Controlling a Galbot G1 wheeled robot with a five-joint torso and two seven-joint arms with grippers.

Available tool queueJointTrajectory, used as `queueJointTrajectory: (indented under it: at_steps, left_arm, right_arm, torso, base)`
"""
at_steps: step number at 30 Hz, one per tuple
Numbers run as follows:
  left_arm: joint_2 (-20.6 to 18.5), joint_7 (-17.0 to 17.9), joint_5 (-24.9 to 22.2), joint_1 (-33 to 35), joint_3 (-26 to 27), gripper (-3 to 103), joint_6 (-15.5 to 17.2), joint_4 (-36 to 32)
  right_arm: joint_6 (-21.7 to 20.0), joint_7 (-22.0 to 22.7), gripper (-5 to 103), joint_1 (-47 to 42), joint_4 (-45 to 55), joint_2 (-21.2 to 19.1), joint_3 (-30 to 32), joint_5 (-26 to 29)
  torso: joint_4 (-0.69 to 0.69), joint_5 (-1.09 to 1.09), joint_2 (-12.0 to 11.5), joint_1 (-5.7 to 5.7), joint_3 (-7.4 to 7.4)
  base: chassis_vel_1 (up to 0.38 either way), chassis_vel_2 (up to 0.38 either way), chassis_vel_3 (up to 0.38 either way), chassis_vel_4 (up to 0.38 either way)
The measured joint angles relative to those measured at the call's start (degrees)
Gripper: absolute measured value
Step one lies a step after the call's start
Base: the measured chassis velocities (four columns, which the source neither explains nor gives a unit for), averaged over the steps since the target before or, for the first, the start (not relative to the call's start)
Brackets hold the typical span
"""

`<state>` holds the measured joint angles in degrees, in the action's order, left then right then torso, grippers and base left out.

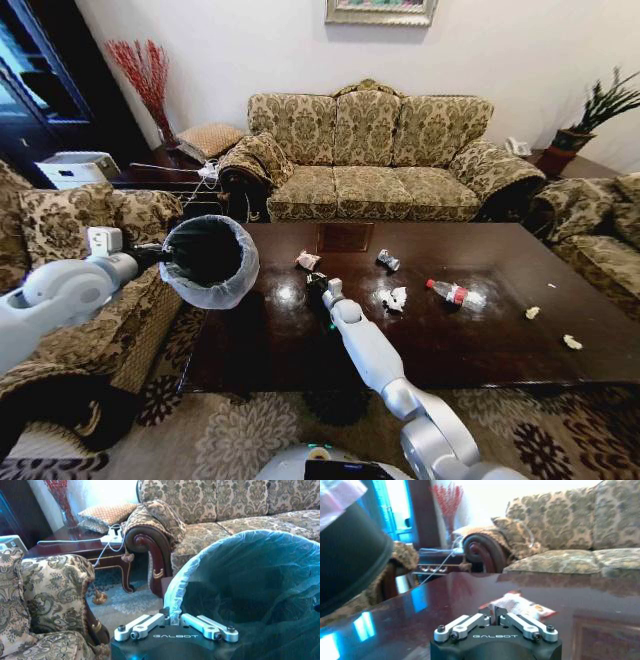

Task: Move to the front of the table and place the trash on the table into the trash bin.

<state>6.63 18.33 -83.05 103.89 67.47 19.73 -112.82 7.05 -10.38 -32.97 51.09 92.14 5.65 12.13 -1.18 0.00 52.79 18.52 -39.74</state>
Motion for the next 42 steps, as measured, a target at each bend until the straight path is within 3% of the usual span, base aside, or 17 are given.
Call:
queueJointTrajectory:
  at_steps: [4,8,10,13,16,17,22,27,31,39,42]
  left_arm:
    - [0.3,0.0,0.0,0.0,0.0,0,0.0,-0.3]
    - [1.1,0.0,0.1,0.0,0.1,0,0.0,-0.5]
    - [1.2,0.0,0.2,0.0,0.1,0,0.0,-0.5]
    - [1.7,0.0,0.4,0.1,-0.1,0,0.0,-0.9]
    - [1.9,0.0,0.5,0.2,-0.2,0,0.0,-1.0]
    - [1.9,0.0,0.5,0.2,-0.2,0,0.0,-1.1]
    - [1.9,0.0,0.4,0.1,-0.2,0,0.0,-1.3]
    - [2.2,0.0,0.3,0.1,-0.2,0,0.0,-2.1]
    - [2.4,0.2,-0.3,0.2,0.0,0,0.0,-3.0]
    - [1.9,1.1,-1.6,0.1,0.3,0,0.1,-4.5]
    - [1.6,1.4,-2.0,0.0,0.5,0,0.2,-4.7]
  right_arm:
    - [3.1,0.9,12,-0.1,-0.2,0.0,0.3,-0.5]
    - [5.0,0.7,33,-0.4,0.7,0.0,1.4,-0.8]
    - [5.1,0.7,33,-0.4,0.6,0.0,1.5,-1.0]
    - [4.9,0.6,49,-0.1,-0.2,0.0,1.6,-1.6]
    - [4.8,0.7,54,-0.1,-0.4,0.0,1.4,-1.9]
    - [4.7,1.9,66,0.2,-0.8,0.0,1.2,-2.7]
    - [4.2,2.7,76,1.2,-2.4,0.0,1.2,-4.0]
    - [3.2,1.9,97,2.9,-4.6,0.0,1.2,-4.7]
    - [2.8,-1.0,100,3.6,-6.3,0.0,0.6,-4.6]
    - [1.4,-1.0,101,6.0,-11.3,0.0,0.2,-5.0]
    - [1.1,-1.3,93,7.1,-12.8,0.0,-0.1,-3.3]
  torso:
    - [0.02,0.00,0.0,0.01,0.00]
    - [0.01,0.01,0.0,0.00,0.00]
    - [0.01,0.01,0.0,0.00,0.00]
    - [0.01,0.01,0.0,0.00,0.00]
    - [0.00,0.01,0.0,0.00,0.00]
    - [0.01,0.01,0.0,-0.01,0.00]
    - [0.01,0.01,0.0,0.00,0.00]
    - [0.02,-0.01,0.0,0.04,-0.02]
    - [0.02,-0.01,0.0,0.02,-0.01]
    - [0.01,0.00,0.0,-0.01,0.00]
    - [0.01,0.01,0.0,0.01,0.00]
  base:
    - [0.000,0.000,0.000,0.000]
    - [0.000,0.000,0.000,0.000]
    - [0.000,0.000,0.000,0.000]
    - [0.000,0.000,0.000,0.000]
    - [0.000,0.000,0.000,0.000]
    - [-0.077,0.057,0.049,-0.029]
    - [-0.071,0.069,0.052,-0.063]
    - [-0.037,0.035,0.036,-0.048]
    - [0.000,0.000,0.000,0.000]
    - [0.000,0.000,0.000,0.000]
    - [0.000,0.000,0.000,0.000]
